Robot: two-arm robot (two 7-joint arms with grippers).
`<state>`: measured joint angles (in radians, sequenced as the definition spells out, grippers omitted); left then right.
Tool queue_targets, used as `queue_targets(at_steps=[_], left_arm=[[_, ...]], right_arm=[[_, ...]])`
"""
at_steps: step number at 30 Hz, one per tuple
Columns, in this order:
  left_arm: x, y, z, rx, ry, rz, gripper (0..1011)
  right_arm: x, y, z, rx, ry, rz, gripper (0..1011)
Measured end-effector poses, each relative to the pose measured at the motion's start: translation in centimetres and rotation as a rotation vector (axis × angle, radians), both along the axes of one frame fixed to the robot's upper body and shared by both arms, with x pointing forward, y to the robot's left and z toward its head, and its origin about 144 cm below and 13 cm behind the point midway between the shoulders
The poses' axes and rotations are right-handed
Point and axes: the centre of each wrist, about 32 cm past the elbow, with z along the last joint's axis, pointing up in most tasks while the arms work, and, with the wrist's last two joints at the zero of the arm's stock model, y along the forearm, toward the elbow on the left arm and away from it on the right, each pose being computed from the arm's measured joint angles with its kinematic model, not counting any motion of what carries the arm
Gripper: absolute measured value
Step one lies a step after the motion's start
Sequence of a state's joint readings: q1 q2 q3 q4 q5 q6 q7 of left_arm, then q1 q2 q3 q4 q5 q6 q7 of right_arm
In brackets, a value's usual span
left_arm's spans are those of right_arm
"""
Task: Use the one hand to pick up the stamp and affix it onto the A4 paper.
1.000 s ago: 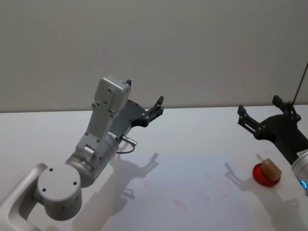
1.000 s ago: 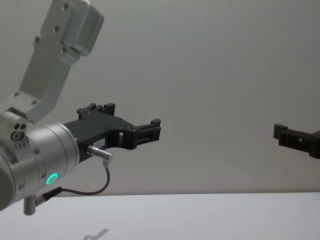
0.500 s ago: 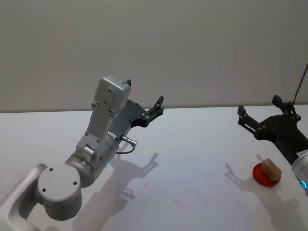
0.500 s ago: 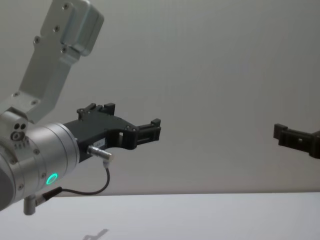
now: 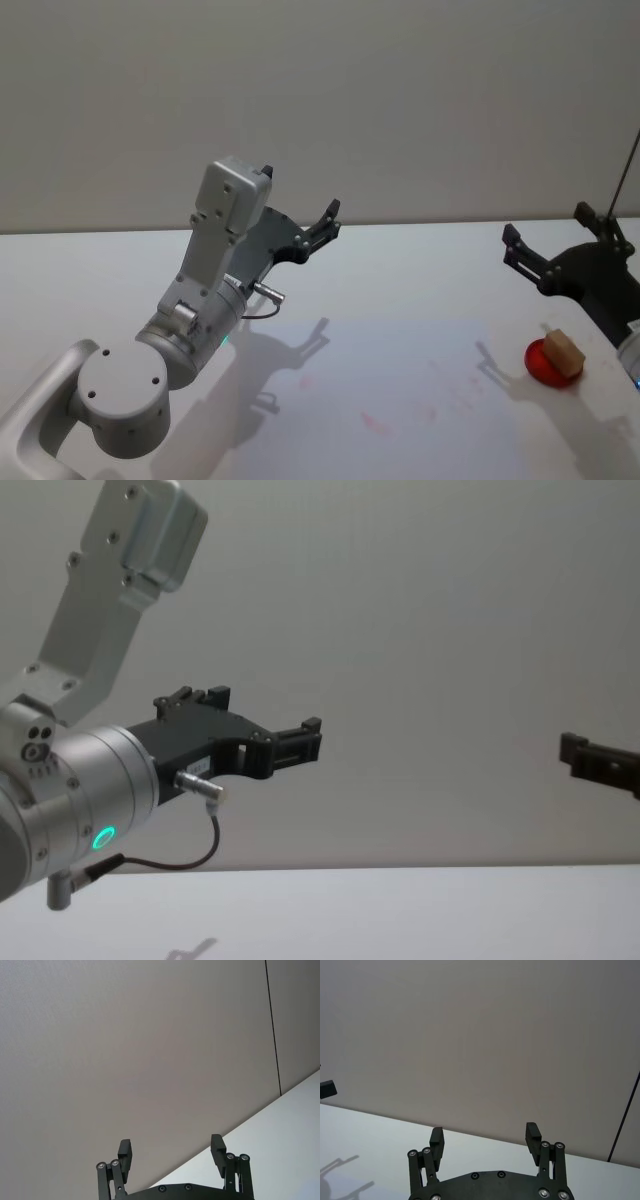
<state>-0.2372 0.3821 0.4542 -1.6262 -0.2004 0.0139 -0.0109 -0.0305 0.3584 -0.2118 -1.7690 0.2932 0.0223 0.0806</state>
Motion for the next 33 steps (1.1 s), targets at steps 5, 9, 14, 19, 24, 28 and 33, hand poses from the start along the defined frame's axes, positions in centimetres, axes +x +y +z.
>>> queue_targets(at_steps=[5, 9, 14, 19, 24, 28, 33], left_arm=[[0.0, 0.0, 0.0, 0.0, 0.0, 0.0, 1001], [0.0, 0.0, 0.0, 0.0, 0.0, 0.0, 1001], [0.0, 0.0, 0.0, 0.0, 0.0, 0.0, 1001], [0.0, 0.0, 0.0, 0.0, 0.0, 0.0, 1001], [0.0, 0.0, 0.0, 0.0, 0.0, 0.0, 1001], [0.0, 0.0, 0.0, 0.0, 0.0, 0.0, 1001], [0.0, 0.0, 0.0, 0.0, 0.0, 0.0, 1001]], right_arm=[[-0.4, -0.7, -0.3, -0.012, 0.008, 0.004, 1001], [-0.8, -1.5, -0.6, -0.024, 0.016, 0.012, 1001], [-1.5, -2.7, -1.1, -0.043, 0.033, 0.032, 1001], [-2.1, -3.7, -1.5, -0.057, 0.049, 0.05, 1001], [-2.5, -4.5, -1.7, -0.067, 0.065, 0.06, 1001], [-2.7, -5.2, -1.9, -0.077, 0.075, 0.061, 1001], [-3.0, -6.0, -2.1, -0.088, 0.097, 0.053, 1001]])
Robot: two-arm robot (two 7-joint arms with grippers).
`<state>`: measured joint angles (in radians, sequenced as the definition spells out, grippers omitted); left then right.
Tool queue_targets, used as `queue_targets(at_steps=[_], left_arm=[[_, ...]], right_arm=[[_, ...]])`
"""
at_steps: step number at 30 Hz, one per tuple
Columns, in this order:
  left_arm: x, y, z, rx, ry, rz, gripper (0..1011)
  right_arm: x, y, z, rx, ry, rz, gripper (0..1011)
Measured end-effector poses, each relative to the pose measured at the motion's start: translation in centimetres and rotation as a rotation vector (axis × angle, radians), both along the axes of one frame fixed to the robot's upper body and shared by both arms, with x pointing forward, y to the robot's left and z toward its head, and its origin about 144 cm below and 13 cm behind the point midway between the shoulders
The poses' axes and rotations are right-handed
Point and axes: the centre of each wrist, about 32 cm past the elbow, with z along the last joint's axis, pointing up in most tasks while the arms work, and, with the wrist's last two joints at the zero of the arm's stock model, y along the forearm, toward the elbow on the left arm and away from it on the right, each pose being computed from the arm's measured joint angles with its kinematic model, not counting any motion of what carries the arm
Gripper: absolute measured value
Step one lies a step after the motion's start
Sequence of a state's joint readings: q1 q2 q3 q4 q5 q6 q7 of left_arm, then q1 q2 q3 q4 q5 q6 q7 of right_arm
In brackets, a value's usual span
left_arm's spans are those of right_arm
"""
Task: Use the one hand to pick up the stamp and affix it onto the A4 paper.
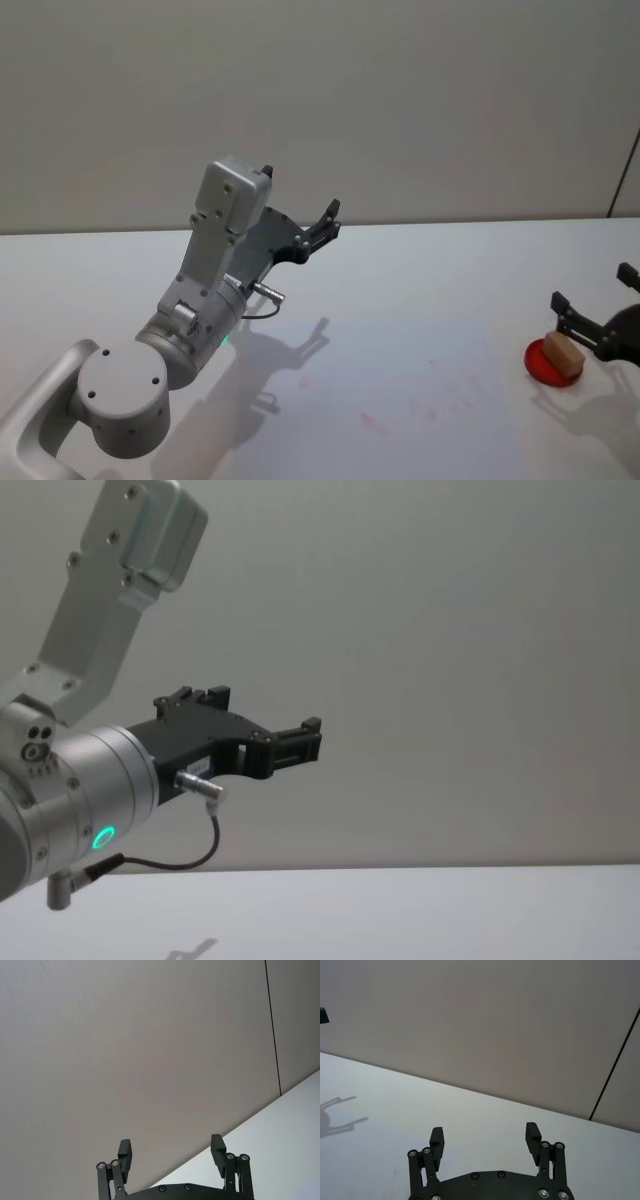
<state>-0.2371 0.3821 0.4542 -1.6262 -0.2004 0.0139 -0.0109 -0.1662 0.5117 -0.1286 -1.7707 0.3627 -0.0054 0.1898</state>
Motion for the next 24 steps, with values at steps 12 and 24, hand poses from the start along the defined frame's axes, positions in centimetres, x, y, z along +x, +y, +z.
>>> queue_targets(at_steps=[12, 24], left_arm=[[0.0, 0.0, 0.0, 0.0, 0.0, 0.0, 1001], [0.0, 0.0, 0.0, 0.0, 0.0, 0.0, 1001]], right_arm=[[-0.4, -1.4, -0.7, -0.043, 0.066, -0.025, 1001], [-0.7, -1.7, -1.7, -0.08, 0.122, -0.018, 1001]])
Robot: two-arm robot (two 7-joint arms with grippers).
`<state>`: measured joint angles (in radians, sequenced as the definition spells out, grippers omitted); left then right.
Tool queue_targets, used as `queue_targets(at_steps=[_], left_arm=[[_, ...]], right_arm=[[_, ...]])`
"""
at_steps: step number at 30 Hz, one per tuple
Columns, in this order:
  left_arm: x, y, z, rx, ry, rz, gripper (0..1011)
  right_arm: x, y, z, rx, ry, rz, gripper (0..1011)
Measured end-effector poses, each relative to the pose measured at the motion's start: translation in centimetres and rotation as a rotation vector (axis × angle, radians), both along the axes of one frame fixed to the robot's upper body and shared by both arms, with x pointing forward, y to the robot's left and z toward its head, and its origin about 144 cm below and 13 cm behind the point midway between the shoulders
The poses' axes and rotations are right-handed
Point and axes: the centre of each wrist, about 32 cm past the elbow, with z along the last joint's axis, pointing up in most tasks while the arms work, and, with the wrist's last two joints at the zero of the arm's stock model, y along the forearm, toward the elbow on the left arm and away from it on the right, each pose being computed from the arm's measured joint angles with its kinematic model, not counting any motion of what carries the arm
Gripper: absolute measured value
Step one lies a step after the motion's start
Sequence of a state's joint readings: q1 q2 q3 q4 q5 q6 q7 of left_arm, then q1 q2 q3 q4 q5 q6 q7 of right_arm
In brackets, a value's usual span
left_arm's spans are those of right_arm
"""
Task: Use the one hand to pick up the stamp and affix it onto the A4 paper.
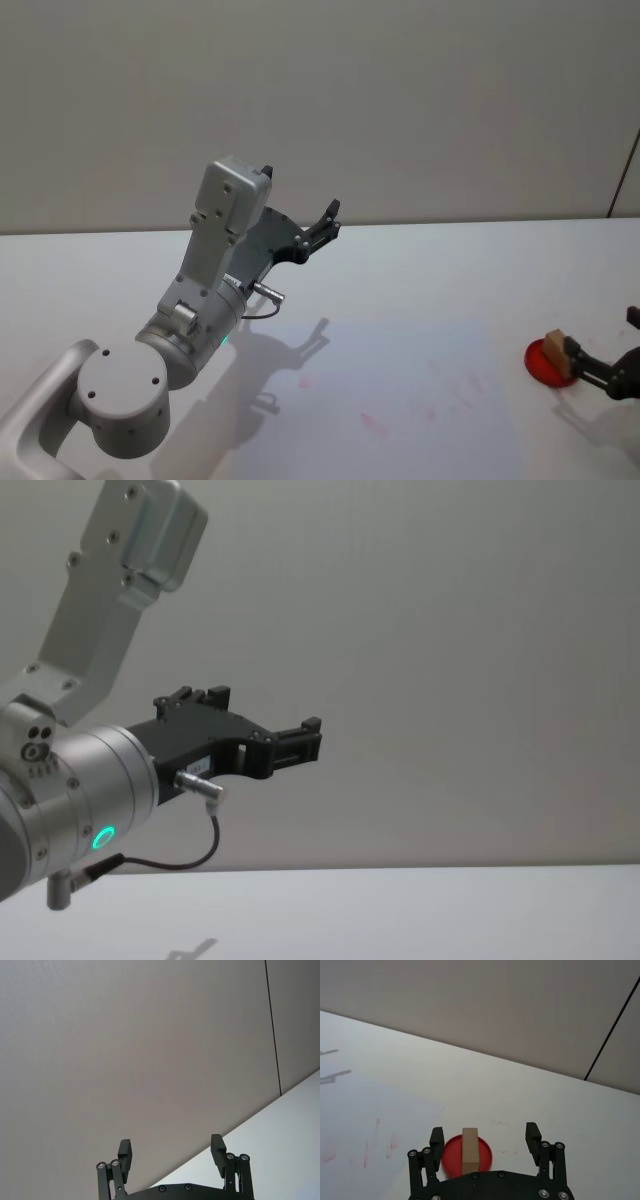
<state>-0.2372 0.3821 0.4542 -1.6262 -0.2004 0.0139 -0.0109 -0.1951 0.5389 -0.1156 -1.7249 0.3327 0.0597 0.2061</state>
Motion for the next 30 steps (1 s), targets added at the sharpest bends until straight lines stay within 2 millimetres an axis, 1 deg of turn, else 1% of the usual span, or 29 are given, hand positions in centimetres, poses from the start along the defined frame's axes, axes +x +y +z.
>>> queue_targets(at_steps=[8, 30], left_arm=[[0.0, 0.0, 0.0, 0.0, 0.0, 0.0, 1001], [0.0, 0.0, 0.0, 0.0, 0.0, 0.0, 1001]], right_arm=[[0.4, 0.4, -0.8, -0.013, 0.022, 0.007, 1001], [1.4, 2.1, -1.9, -0.023, 0.049, 0.015, 1001]])
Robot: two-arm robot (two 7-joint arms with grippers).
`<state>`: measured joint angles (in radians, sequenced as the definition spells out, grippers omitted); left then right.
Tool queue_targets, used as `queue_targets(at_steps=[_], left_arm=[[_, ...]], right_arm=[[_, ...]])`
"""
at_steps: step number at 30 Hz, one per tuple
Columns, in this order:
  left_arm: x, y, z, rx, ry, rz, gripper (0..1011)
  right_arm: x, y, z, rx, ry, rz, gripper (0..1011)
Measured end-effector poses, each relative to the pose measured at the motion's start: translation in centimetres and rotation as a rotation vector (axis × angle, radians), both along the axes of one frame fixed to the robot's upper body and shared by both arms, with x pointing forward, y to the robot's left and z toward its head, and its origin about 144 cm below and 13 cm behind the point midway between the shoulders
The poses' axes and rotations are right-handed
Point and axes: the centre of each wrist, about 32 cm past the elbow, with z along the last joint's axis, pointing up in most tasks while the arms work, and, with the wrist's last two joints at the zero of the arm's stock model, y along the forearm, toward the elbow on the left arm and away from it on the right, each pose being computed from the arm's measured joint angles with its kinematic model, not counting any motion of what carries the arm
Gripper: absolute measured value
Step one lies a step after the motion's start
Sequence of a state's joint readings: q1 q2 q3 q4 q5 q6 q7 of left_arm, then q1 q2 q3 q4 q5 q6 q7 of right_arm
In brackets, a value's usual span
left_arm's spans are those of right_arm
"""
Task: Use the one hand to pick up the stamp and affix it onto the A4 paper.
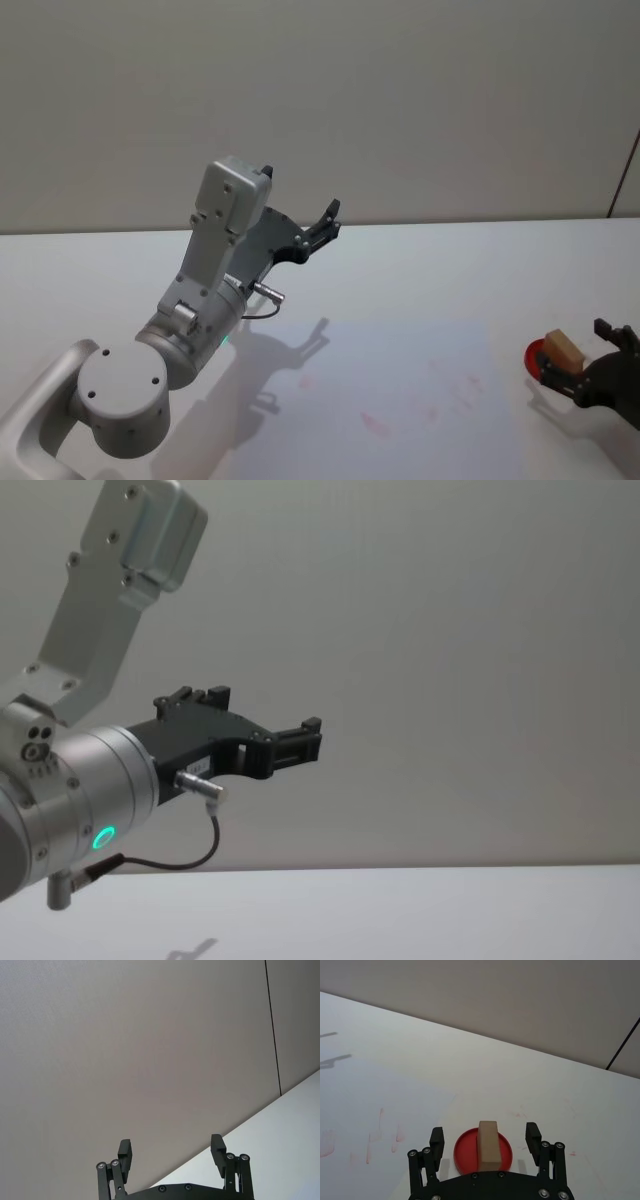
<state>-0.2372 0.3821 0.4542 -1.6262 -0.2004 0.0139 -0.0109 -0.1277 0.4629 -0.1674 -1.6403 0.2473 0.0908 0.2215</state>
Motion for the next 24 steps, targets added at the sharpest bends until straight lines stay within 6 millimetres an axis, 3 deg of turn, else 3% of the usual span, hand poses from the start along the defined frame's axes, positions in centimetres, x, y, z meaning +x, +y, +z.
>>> queue_targets(at_steps=[24], left_arm=[[0.0, 0.0, 0.0, 0.0, 0.0, 0.0, 1001]], right_arm=[[0.5, 0.7, -1.1, -0.052, 0.016, -0.031, 1001]])
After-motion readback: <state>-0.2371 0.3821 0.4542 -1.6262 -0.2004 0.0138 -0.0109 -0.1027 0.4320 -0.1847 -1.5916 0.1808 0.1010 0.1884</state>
